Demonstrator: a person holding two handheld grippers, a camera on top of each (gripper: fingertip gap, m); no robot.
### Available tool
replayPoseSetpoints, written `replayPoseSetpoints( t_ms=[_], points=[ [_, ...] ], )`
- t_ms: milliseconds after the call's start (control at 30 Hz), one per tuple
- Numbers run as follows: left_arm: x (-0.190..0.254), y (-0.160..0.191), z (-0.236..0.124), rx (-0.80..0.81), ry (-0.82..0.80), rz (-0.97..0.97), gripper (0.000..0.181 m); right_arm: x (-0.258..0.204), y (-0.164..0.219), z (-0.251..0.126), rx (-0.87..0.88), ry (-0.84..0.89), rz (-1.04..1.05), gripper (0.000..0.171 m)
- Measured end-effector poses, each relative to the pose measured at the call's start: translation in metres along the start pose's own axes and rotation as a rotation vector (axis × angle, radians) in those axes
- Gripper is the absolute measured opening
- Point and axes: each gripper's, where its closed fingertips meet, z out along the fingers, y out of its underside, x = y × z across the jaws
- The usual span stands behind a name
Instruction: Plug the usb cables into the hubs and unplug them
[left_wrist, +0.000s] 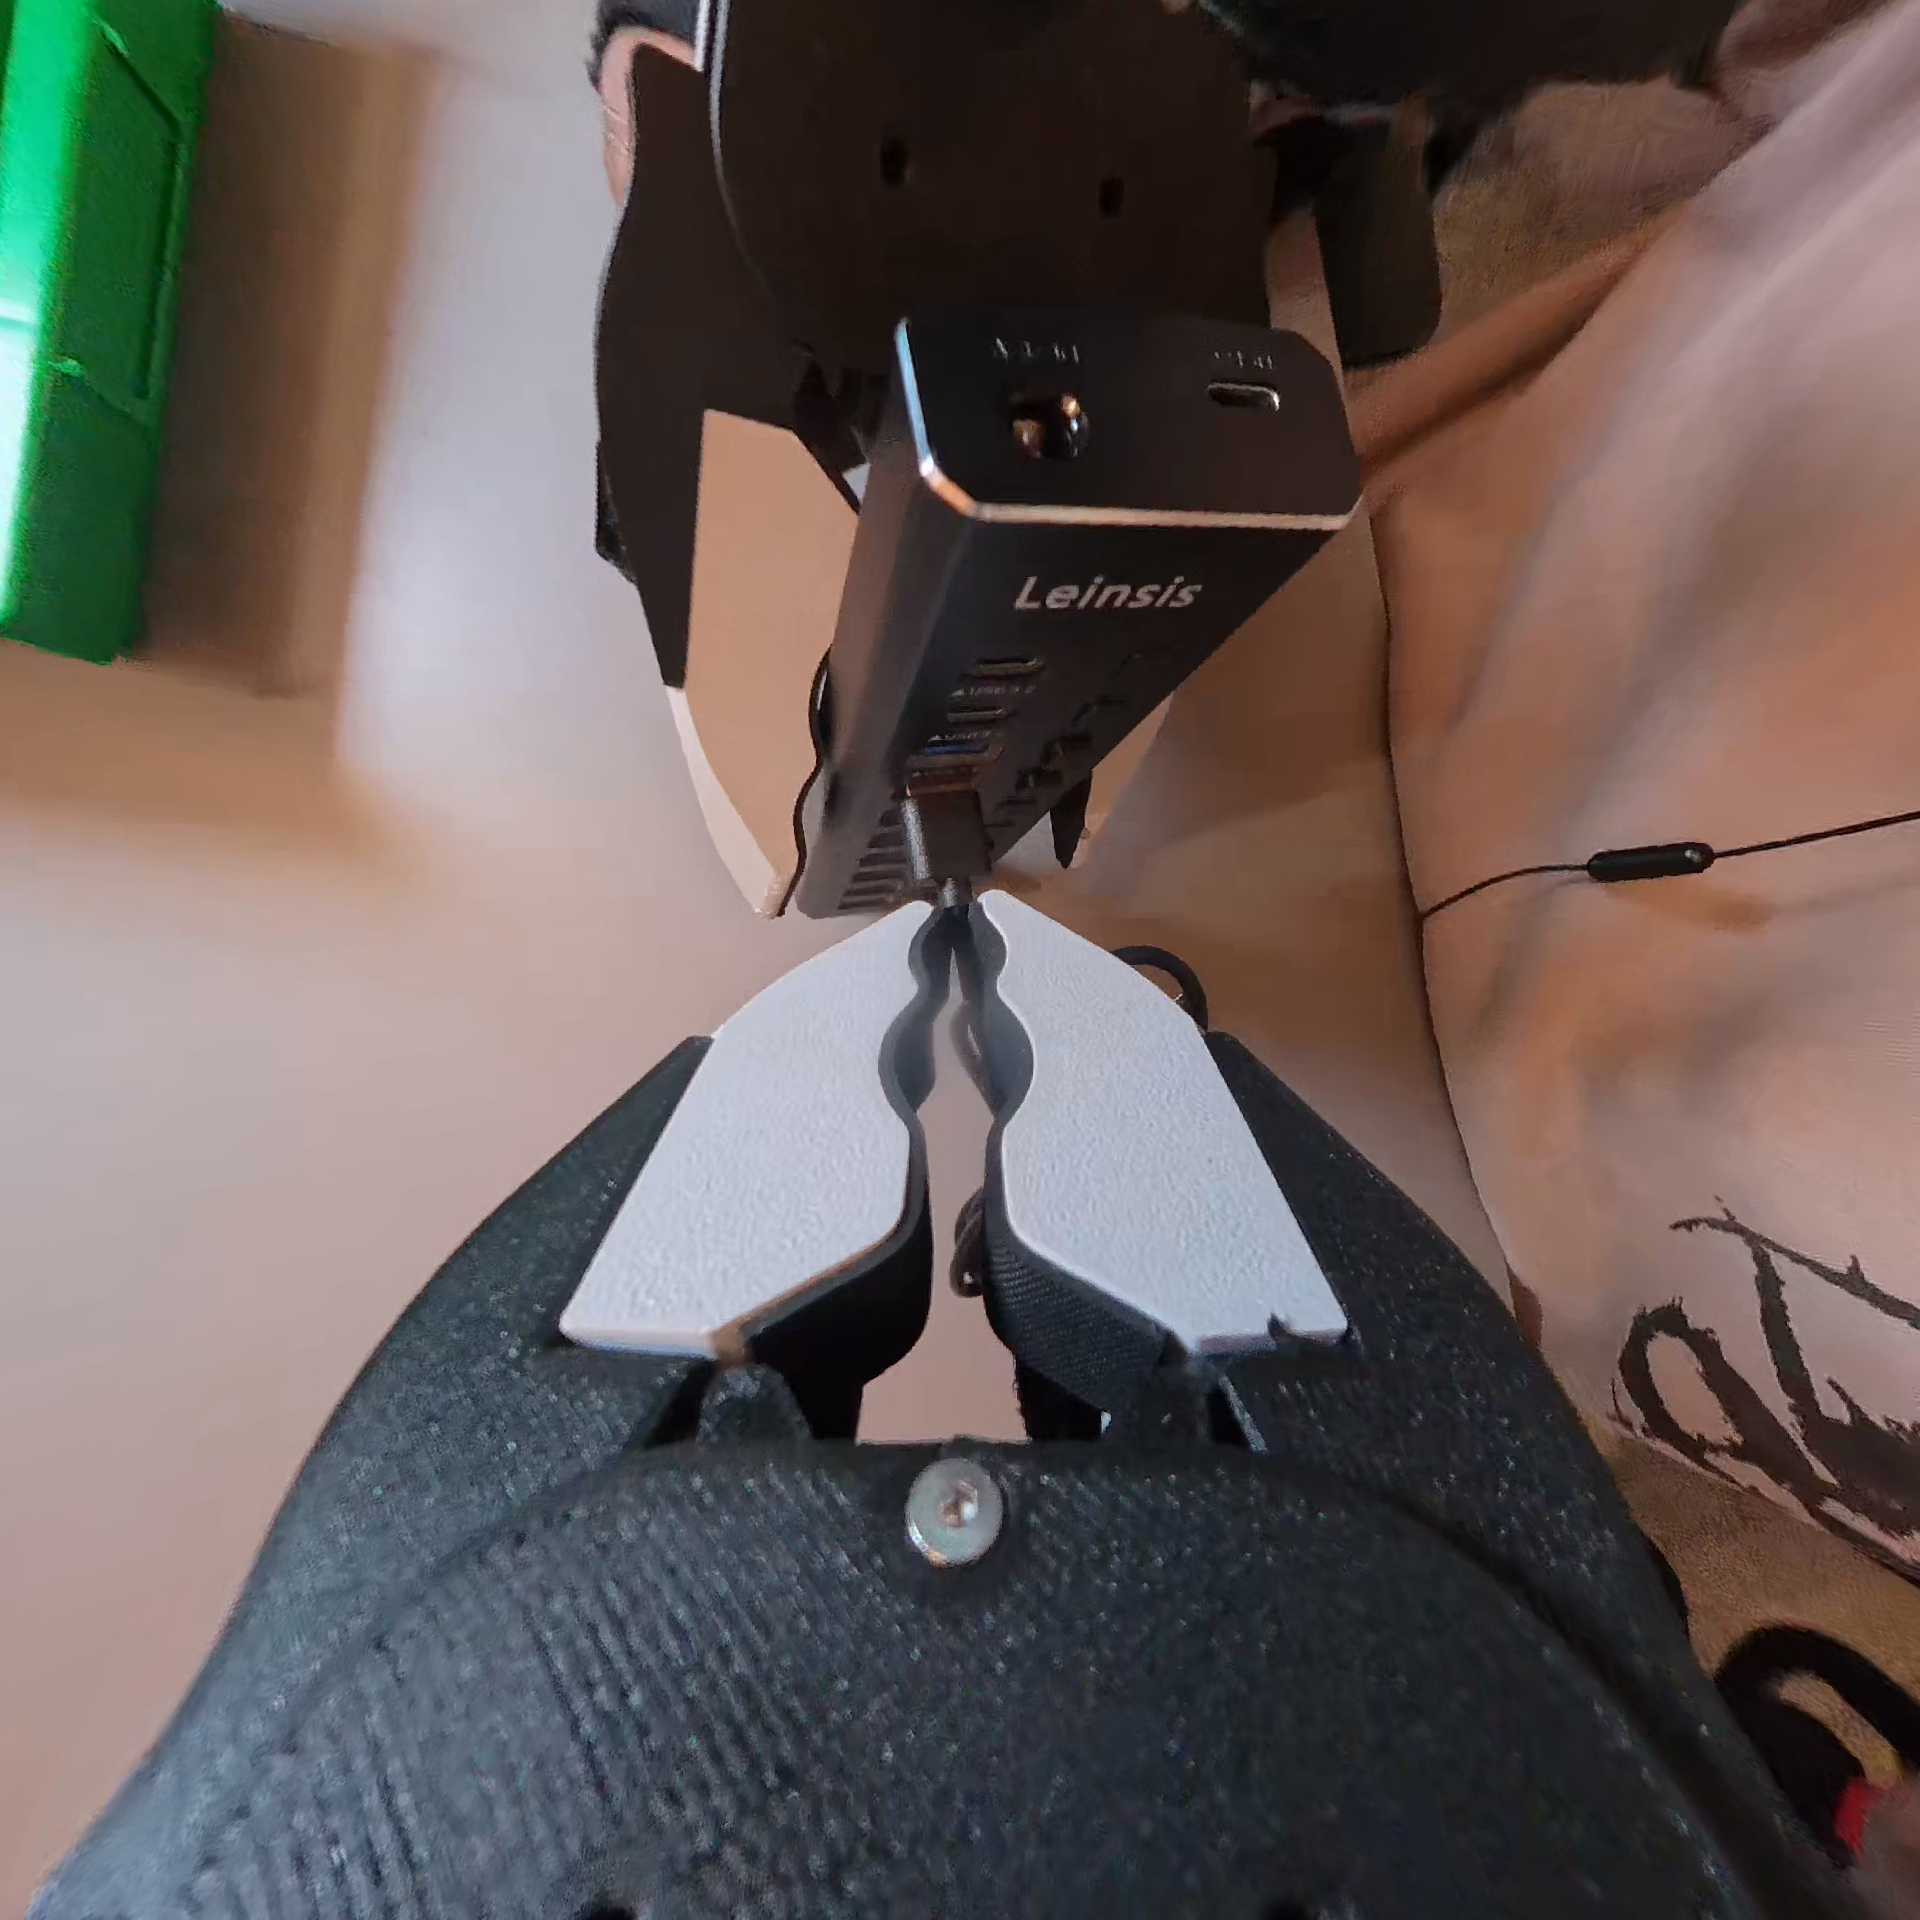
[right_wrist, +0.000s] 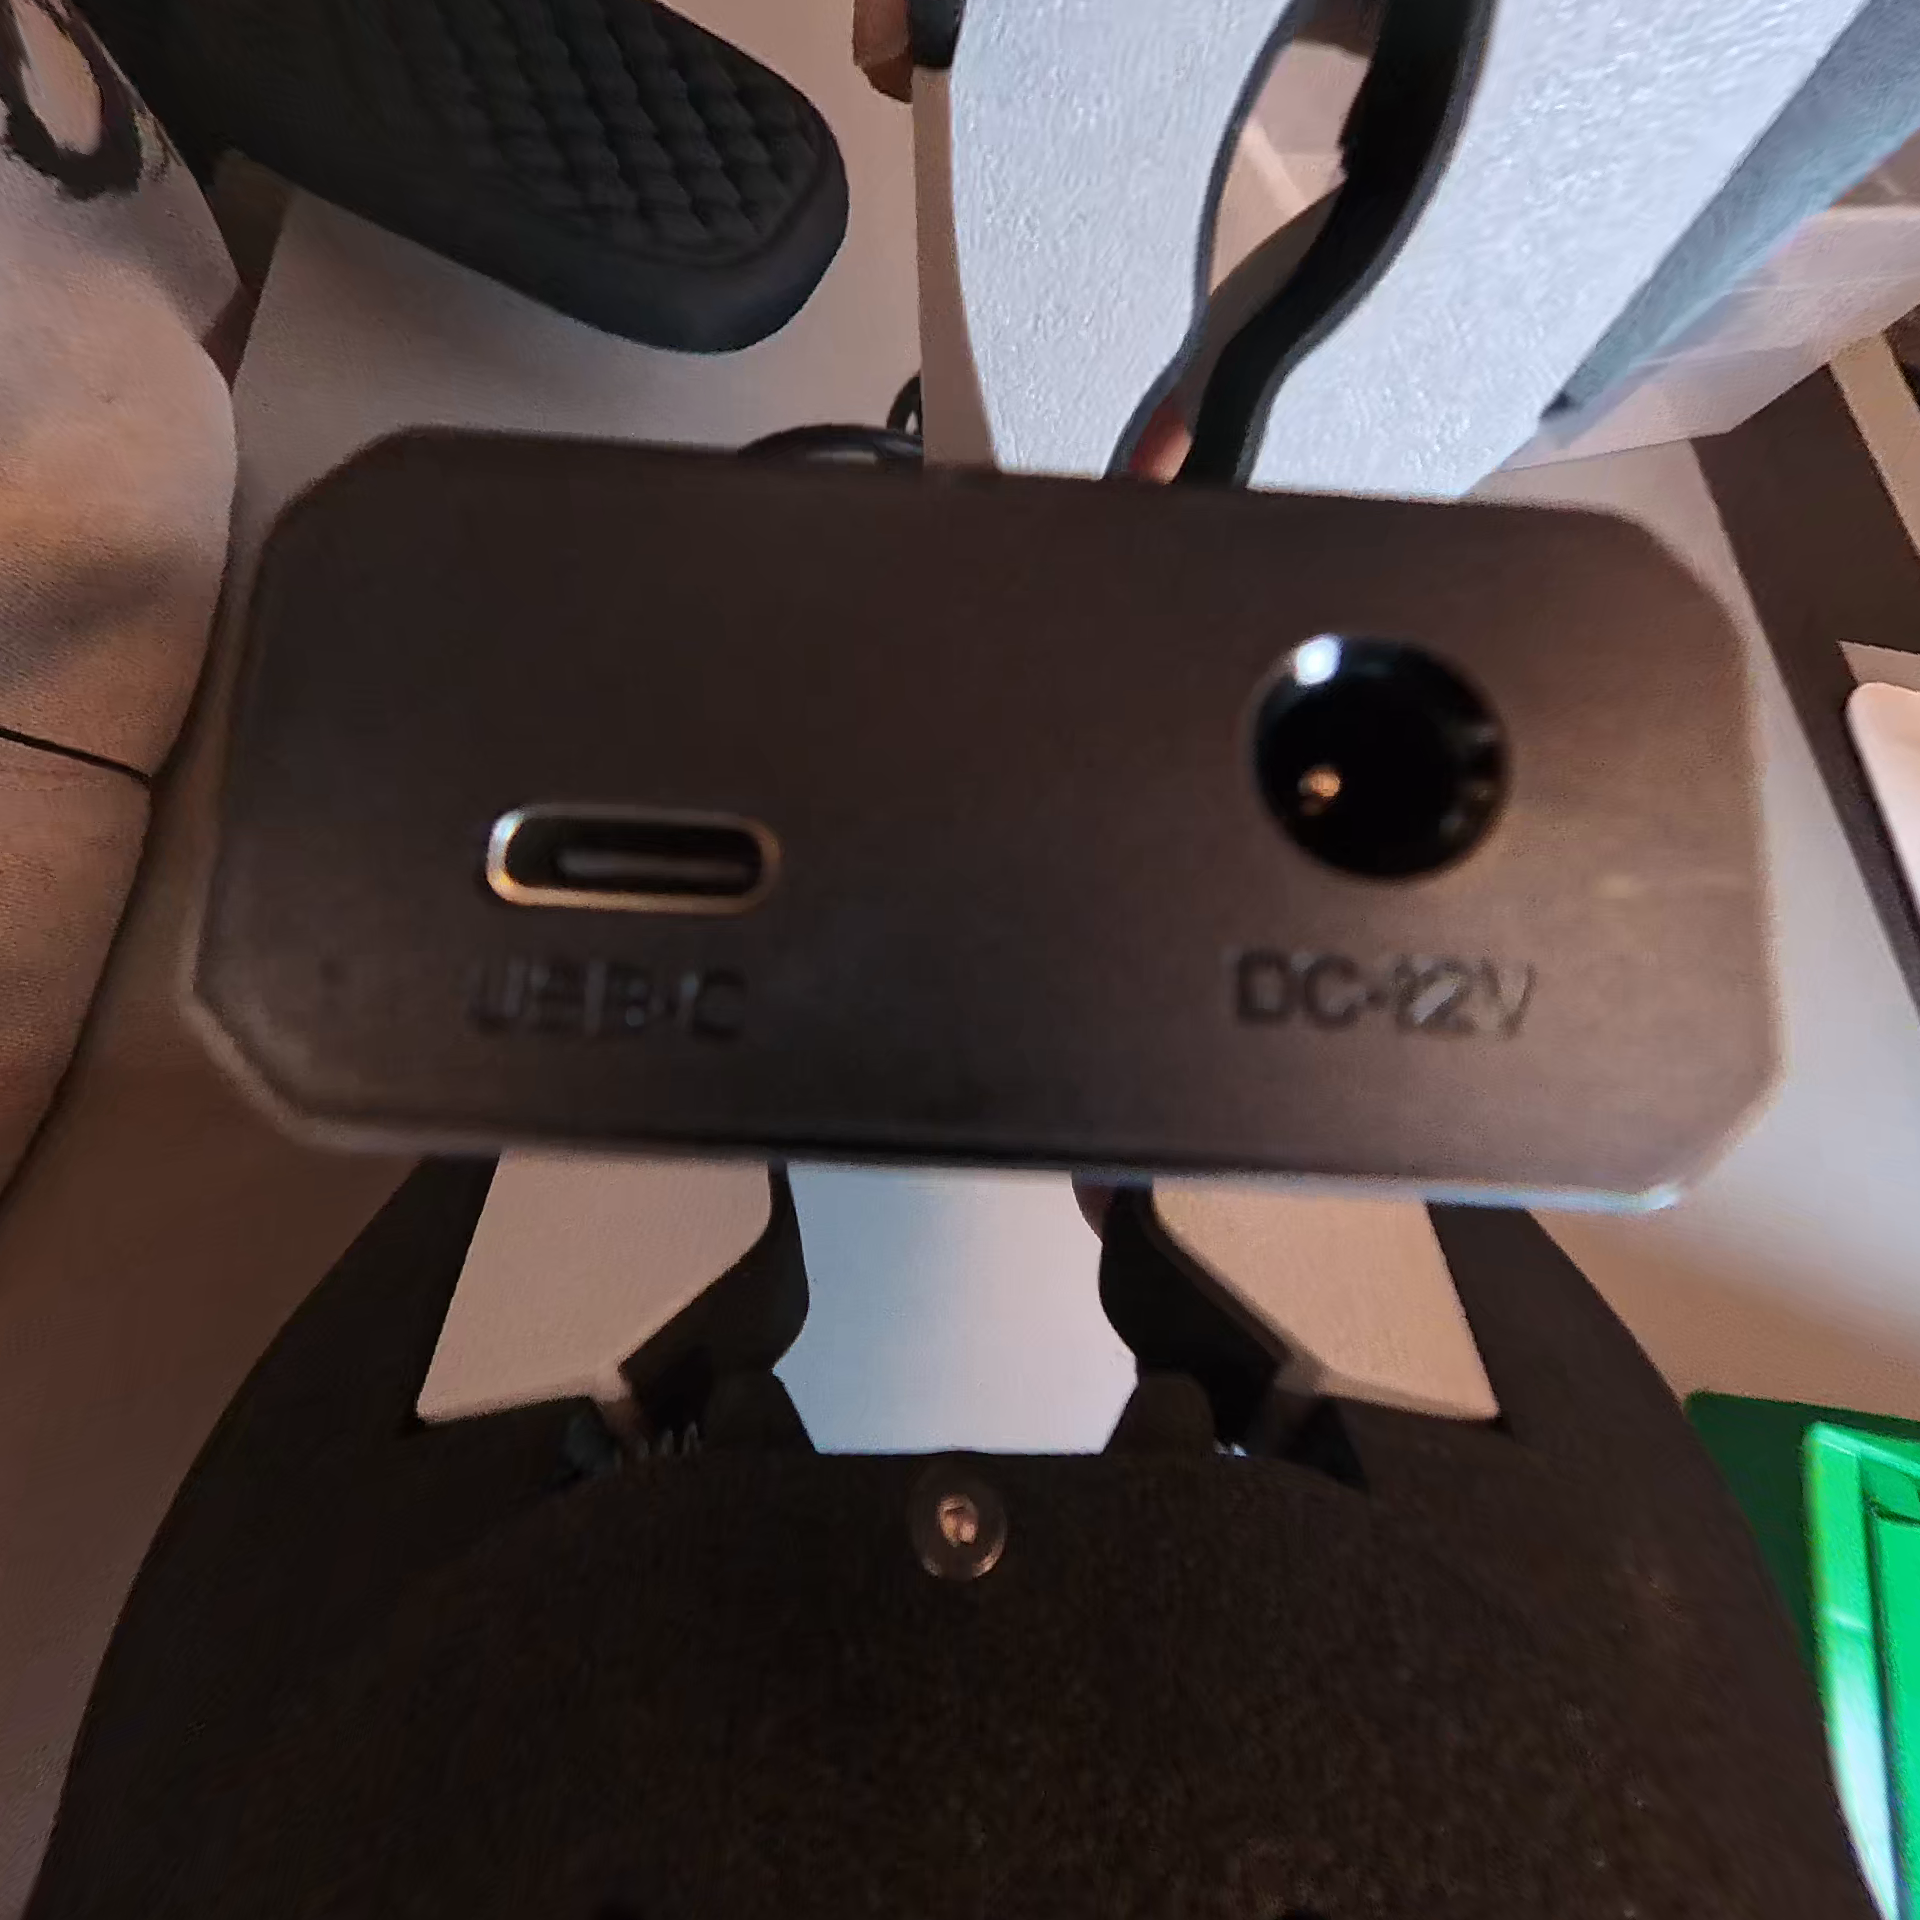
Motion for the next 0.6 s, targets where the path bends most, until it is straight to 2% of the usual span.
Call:
replayPoseSetpoints(
  t_ms=[33,200,600],
  points=[
    [-0.001,-0.003,-0.003,0.043,-0.014,0.001,0.003,0.002,-0.002,-0.002,0.019,0.004,0.011,0.070],
    [-0.003,-0.013,-0.015,0.265,-0.012,-0.080,0.003,0.007,-0.017,-0.012,0.147,-0.002,0.049,0.070],
    [-0.011,-0.026,-0.023,0.485,0.018,-0.167,0.004,0.019,-0.025,-0.019,0.251,0.105,0.034,0.071]
  ],
)
